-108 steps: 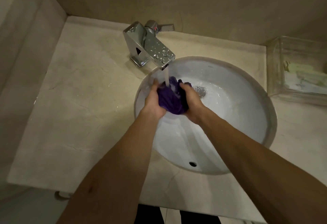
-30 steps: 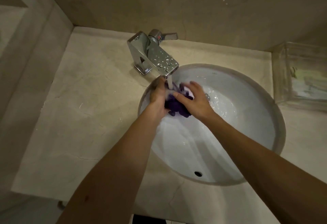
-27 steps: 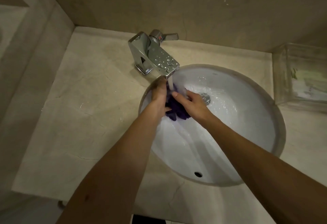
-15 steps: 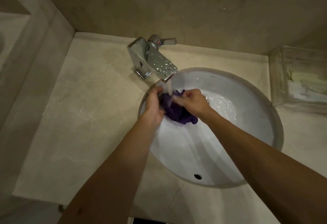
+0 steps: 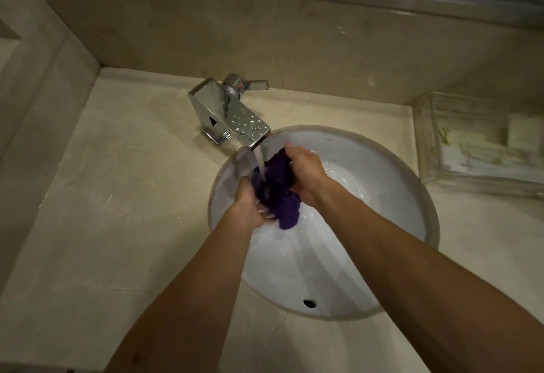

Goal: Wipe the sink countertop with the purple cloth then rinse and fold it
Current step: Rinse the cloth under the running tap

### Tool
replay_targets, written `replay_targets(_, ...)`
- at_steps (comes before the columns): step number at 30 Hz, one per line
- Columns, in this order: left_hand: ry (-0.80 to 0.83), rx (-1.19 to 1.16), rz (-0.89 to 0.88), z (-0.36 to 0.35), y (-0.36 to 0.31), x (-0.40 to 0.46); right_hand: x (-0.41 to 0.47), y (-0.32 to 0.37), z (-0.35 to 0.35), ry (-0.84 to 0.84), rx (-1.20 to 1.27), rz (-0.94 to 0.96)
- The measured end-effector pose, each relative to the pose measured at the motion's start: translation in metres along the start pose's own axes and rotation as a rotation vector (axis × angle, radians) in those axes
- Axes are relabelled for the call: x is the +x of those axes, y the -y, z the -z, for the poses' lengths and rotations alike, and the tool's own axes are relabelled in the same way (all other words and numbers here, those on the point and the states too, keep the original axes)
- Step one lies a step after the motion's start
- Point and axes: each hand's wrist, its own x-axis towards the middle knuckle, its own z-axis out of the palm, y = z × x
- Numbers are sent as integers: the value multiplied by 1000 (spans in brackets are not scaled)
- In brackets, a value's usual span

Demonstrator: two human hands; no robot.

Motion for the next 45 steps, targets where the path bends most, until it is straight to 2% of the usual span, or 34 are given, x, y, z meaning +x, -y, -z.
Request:
replay_targets(4,-6,-119,82,5,3,7,-10,-1,7,101,344,-228)
replay_targets(7,35,-131,167,11,8,13,-19,-3,20,221,359,-326)
replay_targets(11,52,-99,231,16,20,23,-26,-10,41,393,395,-323)
replay_targets(15,183,-202,92,3,28,17,-35,-14,53,551,542,-266)
replay_targets(20,159,-369,-22,-4,30,55,-35,-16,61,666,574,-258)
replay_targets(22,179,-381,-41,-12,24,46,-38,-14,66,662,558,-272)
replay_targets(25,243,-525,-113,-19,15,38,-38,-13,81,645,487,-272)
replay_targets(27,268,-575,-127,-18,10,36,-35,-13,96,579,419,-302)
replay_targets(29,252,-609,-114,-10,8,34,-29,-15,112,476,249,-336)
replay_targets(32,300,-520,-46,2,2,34,-19,-19,124,328,-61,-413)
replay_targets(34,334,-389,-17,6,-1,27,-15,-20,118,249,-143,-420)
replay_targets(37,348,-261,-35,9,-5,20,-11,-20,99,94,-197,-275)
replay_targets(39,308,-264,-77,11,-8,16,-11,-21,83,11,-341,-123)
replay_targets(41,280,-254,-99,12,-11,11,-12,-24,69,-15,-440,6)
replay_targets(45,279,-118,-181,13,-14,4,-10,-27,50,-24,-552,134)
